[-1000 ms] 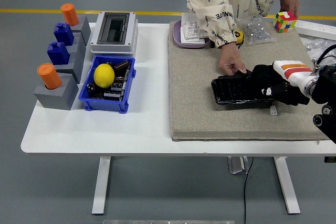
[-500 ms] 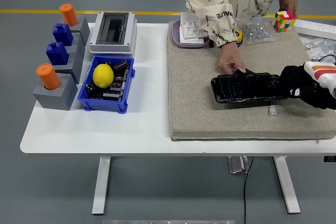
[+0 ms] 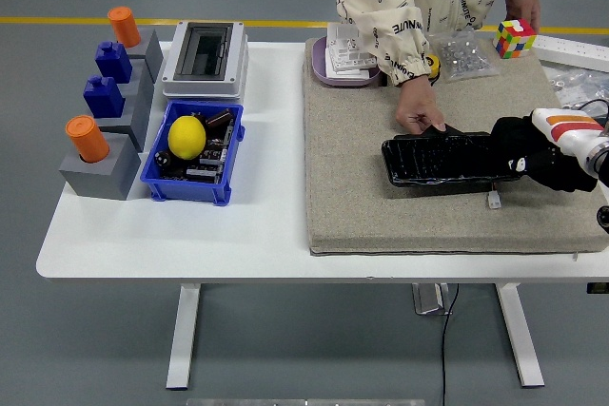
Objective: Pick the rag up,wipe the panel,place it on the desk
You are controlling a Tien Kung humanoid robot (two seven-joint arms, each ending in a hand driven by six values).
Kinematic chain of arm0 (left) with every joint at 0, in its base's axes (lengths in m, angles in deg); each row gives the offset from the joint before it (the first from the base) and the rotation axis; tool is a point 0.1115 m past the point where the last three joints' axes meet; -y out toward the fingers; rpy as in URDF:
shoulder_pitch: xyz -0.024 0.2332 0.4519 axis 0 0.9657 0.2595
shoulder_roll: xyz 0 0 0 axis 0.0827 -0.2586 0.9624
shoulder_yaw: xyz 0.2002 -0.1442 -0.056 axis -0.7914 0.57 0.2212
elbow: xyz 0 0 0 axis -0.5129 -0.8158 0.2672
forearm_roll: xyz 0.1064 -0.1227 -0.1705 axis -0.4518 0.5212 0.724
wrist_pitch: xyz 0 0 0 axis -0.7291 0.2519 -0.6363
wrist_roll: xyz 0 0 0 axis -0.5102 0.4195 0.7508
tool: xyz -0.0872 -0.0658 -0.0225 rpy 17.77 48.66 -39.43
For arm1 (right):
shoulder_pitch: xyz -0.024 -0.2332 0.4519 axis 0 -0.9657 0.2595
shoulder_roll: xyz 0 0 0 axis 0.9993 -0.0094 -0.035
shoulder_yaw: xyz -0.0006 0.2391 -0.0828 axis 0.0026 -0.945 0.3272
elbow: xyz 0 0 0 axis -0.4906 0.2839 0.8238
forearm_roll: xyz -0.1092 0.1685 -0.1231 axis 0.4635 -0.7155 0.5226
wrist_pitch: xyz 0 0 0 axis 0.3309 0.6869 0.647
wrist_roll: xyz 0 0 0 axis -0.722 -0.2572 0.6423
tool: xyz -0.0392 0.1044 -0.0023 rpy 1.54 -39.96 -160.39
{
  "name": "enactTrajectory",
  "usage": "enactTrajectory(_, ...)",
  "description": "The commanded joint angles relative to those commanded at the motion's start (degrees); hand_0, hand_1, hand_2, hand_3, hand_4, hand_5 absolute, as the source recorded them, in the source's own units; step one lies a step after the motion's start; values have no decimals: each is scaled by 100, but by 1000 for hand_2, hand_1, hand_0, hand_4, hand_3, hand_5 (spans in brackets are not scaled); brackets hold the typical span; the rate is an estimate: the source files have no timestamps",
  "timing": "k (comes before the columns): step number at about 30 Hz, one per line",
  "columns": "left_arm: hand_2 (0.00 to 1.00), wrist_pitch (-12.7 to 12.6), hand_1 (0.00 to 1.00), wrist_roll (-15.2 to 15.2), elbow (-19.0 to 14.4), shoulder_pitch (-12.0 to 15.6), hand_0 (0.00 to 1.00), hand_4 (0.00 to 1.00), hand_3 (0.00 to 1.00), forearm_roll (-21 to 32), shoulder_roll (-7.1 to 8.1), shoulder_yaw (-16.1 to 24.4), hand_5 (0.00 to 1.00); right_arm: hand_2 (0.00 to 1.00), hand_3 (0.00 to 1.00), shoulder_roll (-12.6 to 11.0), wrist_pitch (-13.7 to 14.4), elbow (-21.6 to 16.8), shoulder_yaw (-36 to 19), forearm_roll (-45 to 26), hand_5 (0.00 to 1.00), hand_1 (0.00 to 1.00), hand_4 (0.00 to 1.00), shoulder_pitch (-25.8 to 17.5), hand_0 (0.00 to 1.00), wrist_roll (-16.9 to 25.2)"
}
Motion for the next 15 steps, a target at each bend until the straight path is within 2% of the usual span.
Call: enactTrajectory(15, 747, 0, 698, 1, 0, -11, 650, 599, 566, 7, 18, -25, 481, 498, 497, 737, 20, -83, 295, 27, 243, 452, 796, 377, 304, -23)
